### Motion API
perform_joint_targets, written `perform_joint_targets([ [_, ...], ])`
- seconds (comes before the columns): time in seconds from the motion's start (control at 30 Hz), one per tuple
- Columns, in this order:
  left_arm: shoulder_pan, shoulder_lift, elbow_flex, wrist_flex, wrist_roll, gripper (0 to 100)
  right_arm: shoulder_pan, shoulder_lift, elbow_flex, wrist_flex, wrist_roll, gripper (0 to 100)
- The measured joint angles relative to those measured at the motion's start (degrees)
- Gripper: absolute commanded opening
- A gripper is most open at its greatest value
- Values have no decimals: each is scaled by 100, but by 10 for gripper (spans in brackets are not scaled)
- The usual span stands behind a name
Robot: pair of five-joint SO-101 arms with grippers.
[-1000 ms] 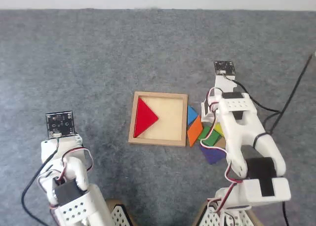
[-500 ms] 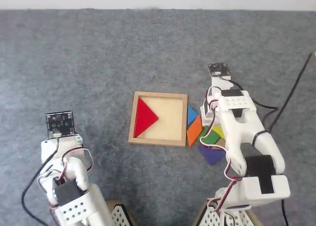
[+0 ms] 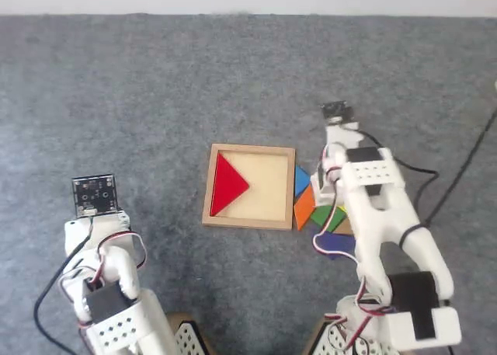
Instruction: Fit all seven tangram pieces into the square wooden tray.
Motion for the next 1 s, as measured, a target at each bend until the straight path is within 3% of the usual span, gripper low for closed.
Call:
perform_joint_targets([
  [0.17, 0, 0, 0, 0, 0, 63, -44, 607, -44, -211, -9, 402],
  [0.5, 0, 0, 0, 0, 0, 63, 527, 1477, -1037, 448, 273, 401],
  [1.0, 0, 0, 0, 0, 0, 63, 615, 2505, -2075, 686, 422, 401],
])
